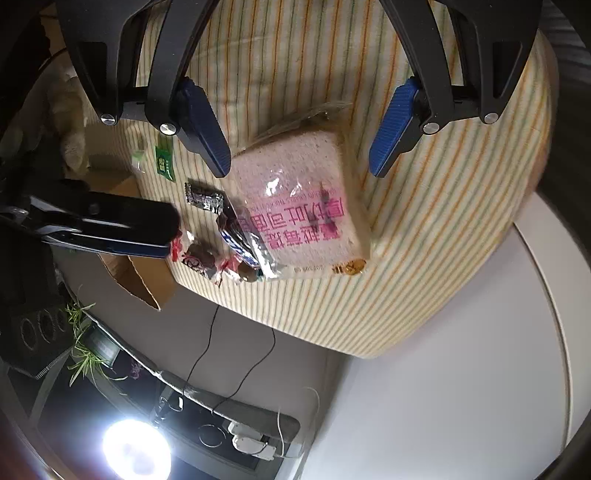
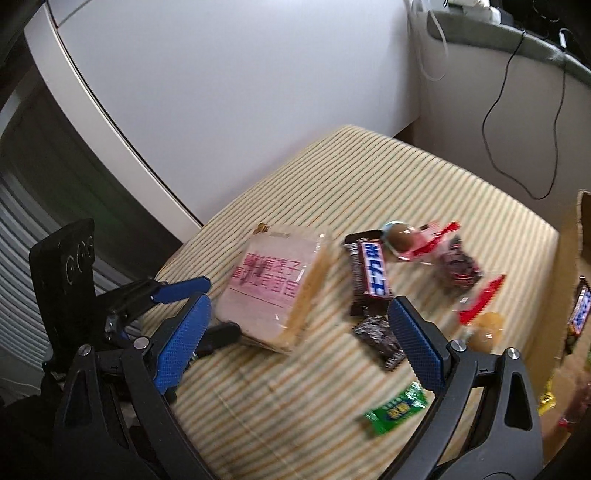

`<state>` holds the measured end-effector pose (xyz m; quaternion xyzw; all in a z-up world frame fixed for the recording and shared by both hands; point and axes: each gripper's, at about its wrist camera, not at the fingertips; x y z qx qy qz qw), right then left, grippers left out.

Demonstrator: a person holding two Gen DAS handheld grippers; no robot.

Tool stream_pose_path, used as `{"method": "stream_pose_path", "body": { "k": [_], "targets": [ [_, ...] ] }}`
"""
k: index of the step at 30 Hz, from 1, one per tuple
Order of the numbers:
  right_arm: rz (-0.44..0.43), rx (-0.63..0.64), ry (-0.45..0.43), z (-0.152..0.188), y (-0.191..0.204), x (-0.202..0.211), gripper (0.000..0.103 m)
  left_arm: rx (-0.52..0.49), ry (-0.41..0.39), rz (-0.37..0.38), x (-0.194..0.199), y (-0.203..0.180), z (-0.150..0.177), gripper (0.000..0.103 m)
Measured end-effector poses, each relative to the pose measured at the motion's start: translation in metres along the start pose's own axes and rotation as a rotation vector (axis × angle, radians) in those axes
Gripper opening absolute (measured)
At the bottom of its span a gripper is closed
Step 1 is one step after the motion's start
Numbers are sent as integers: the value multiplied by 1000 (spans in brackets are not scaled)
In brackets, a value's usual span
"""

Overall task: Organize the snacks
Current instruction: 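Move both tools back to the bagged bread loaf, then grasp the bagged bread loaf with the right tool and lift it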

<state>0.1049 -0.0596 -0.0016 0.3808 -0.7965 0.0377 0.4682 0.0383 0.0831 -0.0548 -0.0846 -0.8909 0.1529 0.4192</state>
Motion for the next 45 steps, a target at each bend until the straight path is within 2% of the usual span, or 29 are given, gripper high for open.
{"method": "stream_pose_path", "body": {
  "k": [2, 4, 8, 12, 16, 30, 45],
  "targets": [
    [-8, -3, 19, -1, 3, -9, 97, -1, 7, 9, -2, 1, 2, 77],
    [-29, -10, 45, -2, 7, -20, 91, -3, 13, 14, -3, 2, 2, 77],
    [-52, -15, 88, -2, 13, -37, 84, 0, 24, 23, -6, 4, 3, 77],
    [-75, -38, 130, -3, 14, -54, 71, 6, 28, 36, -8, 7, 3, 77],
    [-80, -50, 153, -3, 15, -68, 66, 5, 29, 43, -9, 9, 2, 77],
    [-38, -34, 160, -2, 24, -80, 55, -16, 1, 24, -3, -3, 0, 77],
    [-26, -20, 87, -4, 16, -37, 55, -78, -60, 18, 8, -36, -17, 77]
  ]
}}
Point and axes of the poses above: each gripper's, at about its wrist camera, not at the fingertips, and x roughly against the way its jaws point, y to its left, z to its underside, and after that the axes turned 1 degree about z, right-handed
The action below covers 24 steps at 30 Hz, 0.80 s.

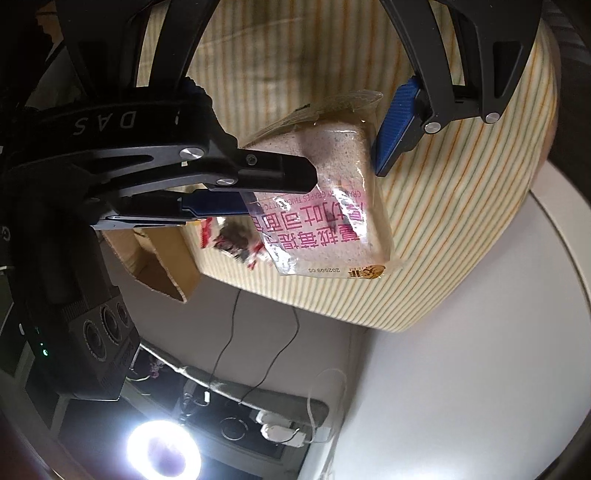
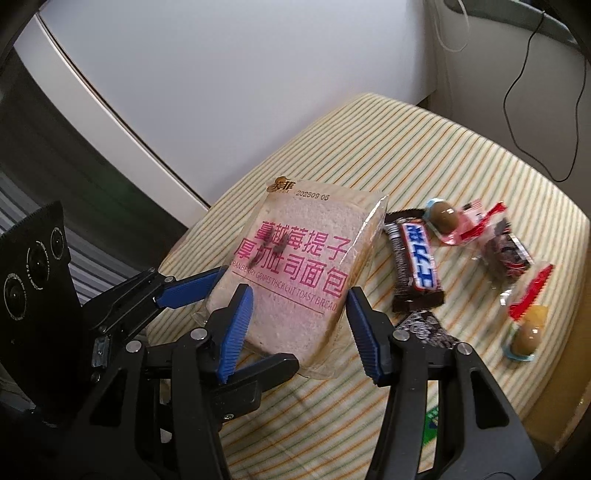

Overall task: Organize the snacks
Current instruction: 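Grasp the bagged bread loaf with the right tool and lift it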

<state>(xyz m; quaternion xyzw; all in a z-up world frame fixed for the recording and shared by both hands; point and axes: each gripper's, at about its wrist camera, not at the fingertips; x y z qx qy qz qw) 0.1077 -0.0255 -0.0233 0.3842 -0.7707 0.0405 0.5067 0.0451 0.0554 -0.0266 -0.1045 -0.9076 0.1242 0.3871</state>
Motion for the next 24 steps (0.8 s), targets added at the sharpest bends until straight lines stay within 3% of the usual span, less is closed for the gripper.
{"method": "stream_pose_path", "body": {
  "k": [11, 24],
  "targets": [
    [62, -29, -86, 4, -33, 58, 55, -79, -24, 65, -16, -43, -29, 77],
    [138, -115, -173, 13, -100, 126, 55, -197, -15, 159, -44, -108, -52, 77]
  ]
}}
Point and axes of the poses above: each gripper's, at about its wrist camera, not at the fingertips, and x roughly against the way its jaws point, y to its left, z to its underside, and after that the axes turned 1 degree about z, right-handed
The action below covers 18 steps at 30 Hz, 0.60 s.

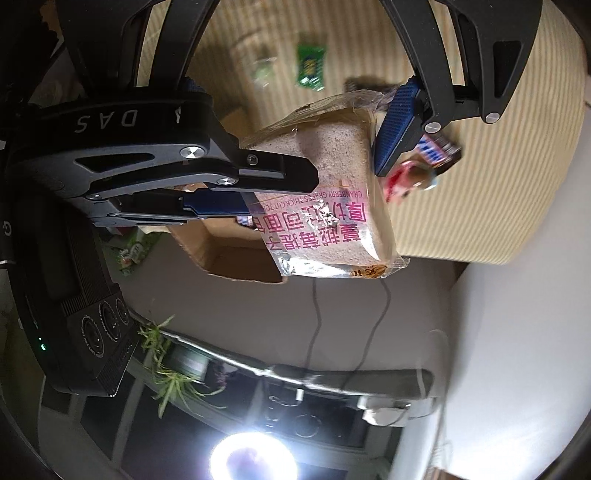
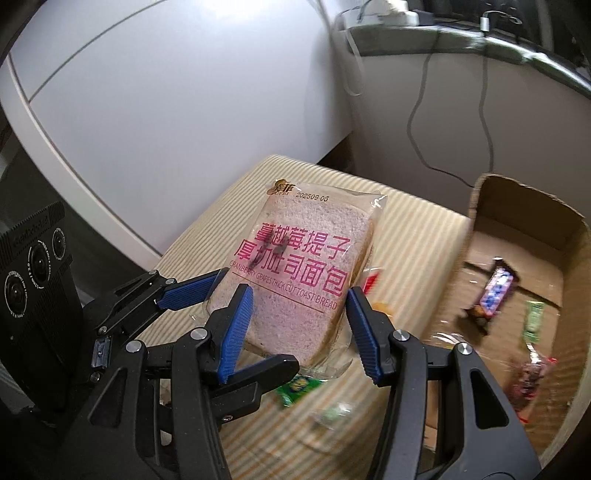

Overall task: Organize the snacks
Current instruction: 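Grasp the bagged bread loaf with the right tool and lift it, then lower the bread loaf into the box and open the right tool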

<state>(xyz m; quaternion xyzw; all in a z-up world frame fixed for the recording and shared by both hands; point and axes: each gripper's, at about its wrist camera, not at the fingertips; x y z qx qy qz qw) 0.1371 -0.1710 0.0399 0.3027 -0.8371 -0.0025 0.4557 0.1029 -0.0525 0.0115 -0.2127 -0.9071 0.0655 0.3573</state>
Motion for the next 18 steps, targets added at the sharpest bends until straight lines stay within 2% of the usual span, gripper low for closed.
{"method": "stream_pose_path", "body": {
  "k": [18],
  "targets": [
    [107, -137, -77, 12, -103, 49, 55, -96, 38, 123, -72, -75, -33, 77]
  ]
}}
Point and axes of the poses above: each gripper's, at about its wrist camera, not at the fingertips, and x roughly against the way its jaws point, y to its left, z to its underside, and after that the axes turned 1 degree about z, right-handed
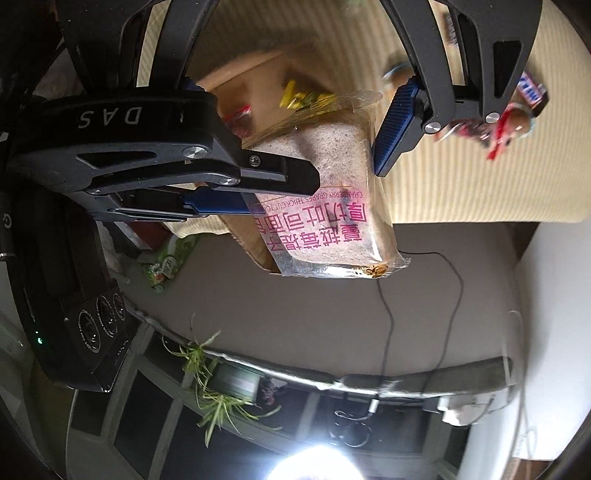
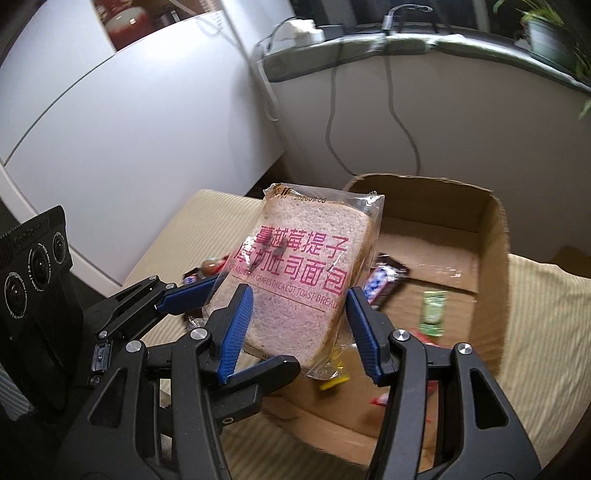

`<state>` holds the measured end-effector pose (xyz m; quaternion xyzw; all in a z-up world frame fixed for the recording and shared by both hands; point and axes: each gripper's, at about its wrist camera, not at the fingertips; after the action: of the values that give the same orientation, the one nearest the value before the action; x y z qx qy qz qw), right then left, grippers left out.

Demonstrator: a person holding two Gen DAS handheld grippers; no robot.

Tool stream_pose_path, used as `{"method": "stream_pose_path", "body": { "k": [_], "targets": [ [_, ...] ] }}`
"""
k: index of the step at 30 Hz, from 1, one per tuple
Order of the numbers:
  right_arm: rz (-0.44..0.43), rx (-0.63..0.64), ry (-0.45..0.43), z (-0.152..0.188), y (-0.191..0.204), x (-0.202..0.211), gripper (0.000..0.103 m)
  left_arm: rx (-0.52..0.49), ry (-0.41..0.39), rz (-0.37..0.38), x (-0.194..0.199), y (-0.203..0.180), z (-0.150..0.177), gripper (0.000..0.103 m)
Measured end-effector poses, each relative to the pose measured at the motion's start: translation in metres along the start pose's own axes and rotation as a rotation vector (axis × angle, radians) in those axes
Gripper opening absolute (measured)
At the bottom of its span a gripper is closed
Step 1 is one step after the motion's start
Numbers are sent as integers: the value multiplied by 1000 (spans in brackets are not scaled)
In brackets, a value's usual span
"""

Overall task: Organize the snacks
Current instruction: 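Lower the bread loaf into the box and open the right tool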

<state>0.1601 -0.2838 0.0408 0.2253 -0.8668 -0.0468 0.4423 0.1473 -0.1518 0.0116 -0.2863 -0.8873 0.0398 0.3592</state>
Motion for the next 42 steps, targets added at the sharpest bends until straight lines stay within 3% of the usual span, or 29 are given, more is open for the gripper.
{"method": "stream_pose_path", "body": {
  "k": [12, 26, 28, 30, 42],
  "targets": [
    [30, -74, 9, -9, -58, -8, 55, -74, 75, 6, -56, -20, -27, 77],
    [59, -112, 41, -12, -87, -19, 56, -87, 168, -16, -90, -27, -31, 78],
    [73, -115, 46, -11, -89, -21, 66, -93, 169, -15, -89, -27, -30, 78],
    [90, -122, 39, -9, -92, -20, 70, -98, 166, -18, -87, -27, -29, 78],
    [118, -120, -6, -5, -85, -2, 70, -89, 109, -39, -52, -19, -22, 78]
  ]
}}
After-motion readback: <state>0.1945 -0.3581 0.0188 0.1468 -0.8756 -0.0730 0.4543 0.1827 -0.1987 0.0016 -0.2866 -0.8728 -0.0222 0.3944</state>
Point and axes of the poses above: each gripper's, at about its wrist camera, not at the fingertips, and x roughly against the way its jaws point, y to its left, z to its underside, and after that the axes turned 1 degree about z, right-handed
